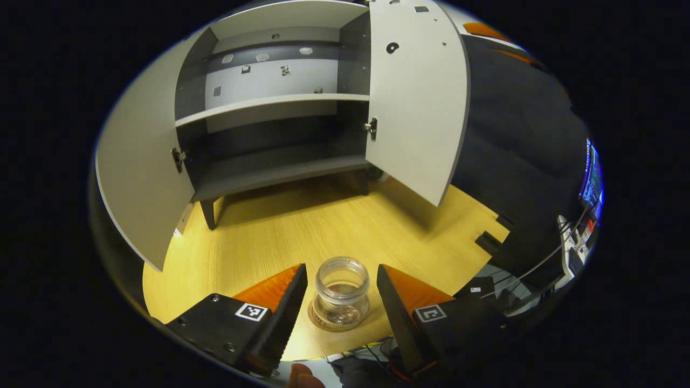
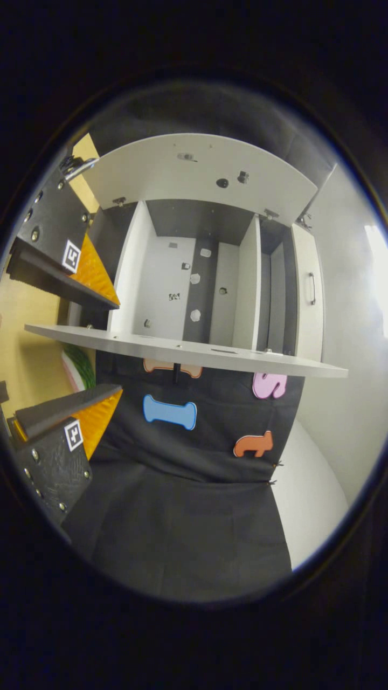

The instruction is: Grasp the bottle in the cabinet with the left hand and place it on the coaster, then close the right door with the right hand and the left door with the left hand.

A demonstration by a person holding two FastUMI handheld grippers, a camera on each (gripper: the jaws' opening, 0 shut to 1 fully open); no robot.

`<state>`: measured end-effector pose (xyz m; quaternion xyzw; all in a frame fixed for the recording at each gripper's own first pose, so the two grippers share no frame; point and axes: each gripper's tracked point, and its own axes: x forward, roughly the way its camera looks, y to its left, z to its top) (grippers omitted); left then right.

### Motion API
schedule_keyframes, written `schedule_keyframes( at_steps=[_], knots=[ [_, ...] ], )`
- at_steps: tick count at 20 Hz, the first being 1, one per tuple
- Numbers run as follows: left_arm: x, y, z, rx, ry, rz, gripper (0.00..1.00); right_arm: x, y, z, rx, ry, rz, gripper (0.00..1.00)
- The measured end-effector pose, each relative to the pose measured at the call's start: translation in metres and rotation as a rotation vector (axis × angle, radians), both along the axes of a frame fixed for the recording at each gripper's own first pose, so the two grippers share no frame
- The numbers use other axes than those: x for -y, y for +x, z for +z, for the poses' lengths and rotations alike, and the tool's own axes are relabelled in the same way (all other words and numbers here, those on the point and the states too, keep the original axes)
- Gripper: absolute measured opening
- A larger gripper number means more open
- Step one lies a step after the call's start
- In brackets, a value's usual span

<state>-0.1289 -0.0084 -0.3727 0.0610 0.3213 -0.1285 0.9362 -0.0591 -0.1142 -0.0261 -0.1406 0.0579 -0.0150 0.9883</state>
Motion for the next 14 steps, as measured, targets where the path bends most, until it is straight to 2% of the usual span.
schedule_keyframes(
  at_steps=[7, 14],
  knots=[
    [-0.004, 0.026, 0.086, 0.171, -0.031, 0.043, 0.83, 0.001, 0.003, 0.007, 0.022, 0.013, -0.011, 0.82],
    [-0.016, 0.073, 0.207, 0.412, -0.062, 0.130, 0.84, 0.022, 0.010, 0.015, 0.051, 0.030, -0.062, 0.84]
  ],
)
